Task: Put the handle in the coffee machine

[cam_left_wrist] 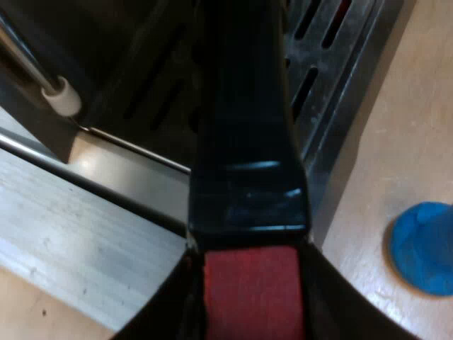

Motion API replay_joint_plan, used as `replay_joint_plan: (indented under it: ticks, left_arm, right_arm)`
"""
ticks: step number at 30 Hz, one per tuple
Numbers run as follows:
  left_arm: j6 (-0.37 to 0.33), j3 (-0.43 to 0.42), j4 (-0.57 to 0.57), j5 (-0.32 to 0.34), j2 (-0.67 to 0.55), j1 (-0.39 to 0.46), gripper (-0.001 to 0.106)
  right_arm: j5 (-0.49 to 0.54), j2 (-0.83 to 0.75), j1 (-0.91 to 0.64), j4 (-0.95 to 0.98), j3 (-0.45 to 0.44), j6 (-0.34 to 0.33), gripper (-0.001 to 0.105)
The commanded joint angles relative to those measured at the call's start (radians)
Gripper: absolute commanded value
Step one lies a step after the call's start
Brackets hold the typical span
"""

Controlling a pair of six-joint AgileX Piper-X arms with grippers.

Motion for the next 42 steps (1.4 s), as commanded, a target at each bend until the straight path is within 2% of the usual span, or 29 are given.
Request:
replay_joint_plan:
  ticks: [1, 12, 20, 31, 39, 42]
  left_arm:
    - [0.005, -0.023, -0.021, 0.082, -0.005, 0.000, 0.000]
    - [0.005, -0.032, -0.041, 0.125, -0.005, 0.000, 0.000]
    - [-0.010, -0.073, -0.041, 0.132, -0.005, 0.000, 0.000]
    - [-0.013, -0.077, -0.068, 0.132, -0.005, 0.000, 0.000]
    - [-0.118, -0.077, -0.163, 0.132, -0.005, 0.000, 0.000]
    - [-0.131, -0.077, -0.169, 0.132, -0.005, 0.000, 0.000]
  right_arm:
    - [0.007, -0.006, -0.008, -0.008, -0.005, -0.010, 0.092]
    - [0.007, -0.006, -0.024, -0.008, -0.005, -0.010, 0.092]
    - [0.007, -0.006, -0.024, -0.008, -0.005, -0.010, 0.092]
    - [0.007, -0.006, -0.024, -0.008, -0.005, -0.010, 0.092]
    - [0.007, -0.006, -0.024, -0.008, -0.005, -0.010, 0.092]
    - [0.007, -0.006, -0.024, -0.008, -0.005, -0.010, 0.092]
